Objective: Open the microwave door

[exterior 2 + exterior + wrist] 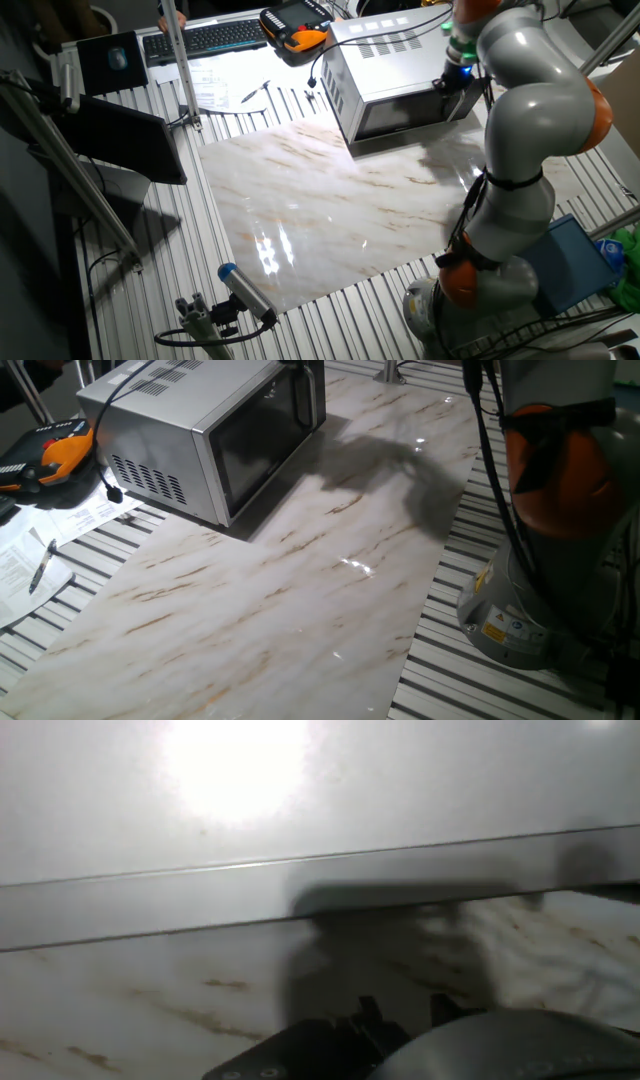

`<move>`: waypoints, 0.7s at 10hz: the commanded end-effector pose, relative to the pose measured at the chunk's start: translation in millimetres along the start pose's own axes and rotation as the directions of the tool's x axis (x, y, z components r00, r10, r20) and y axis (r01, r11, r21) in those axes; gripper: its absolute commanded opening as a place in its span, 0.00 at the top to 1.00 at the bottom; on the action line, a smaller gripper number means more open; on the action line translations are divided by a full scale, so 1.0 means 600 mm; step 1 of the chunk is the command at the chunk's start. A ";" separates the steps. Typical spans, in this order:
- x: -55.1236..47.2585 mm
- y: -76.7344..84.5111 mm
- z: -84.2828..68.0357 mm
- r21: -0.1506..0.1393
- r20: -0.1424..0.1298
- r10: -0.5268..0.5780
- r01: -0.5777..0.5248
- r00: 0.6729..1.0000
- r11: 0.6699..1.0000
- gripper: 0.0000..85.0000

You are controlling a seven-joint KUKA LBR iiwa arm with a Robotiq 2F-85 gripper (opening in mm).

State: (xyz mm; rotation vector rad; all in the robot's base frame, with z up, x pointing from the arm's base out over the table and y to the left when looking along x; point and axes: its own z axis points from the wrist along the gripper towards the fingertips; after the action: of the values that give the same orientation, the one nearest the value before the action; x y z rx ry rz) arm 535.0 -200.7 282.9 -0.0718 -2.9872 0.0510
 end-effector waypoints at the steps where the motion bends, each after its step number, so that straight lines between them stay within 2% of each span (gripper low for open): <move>1: -0.002 -0.035 0.001 0.011 0.000 0.018 -0.018 1.000 1.000 1.00; 2: -0.002 -0.035 0.001 0.029 0.017 0.036 -0.037 0.999 0.999 1.00; 5: -0.002 -0.035 0.001 0.062 0.021 0.061 -0.062 0.998 0.996 1.00; 7: -0.002 -0.035 0.001 0.070 0.023 0.048 -0.049 0.999 0.996 0.60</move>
State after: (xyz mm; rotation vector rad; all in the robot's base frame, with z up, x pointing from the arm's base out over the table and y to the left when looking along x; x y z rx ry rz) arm 534.9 -221.9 283.1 -0.1314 -3.0018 0.1629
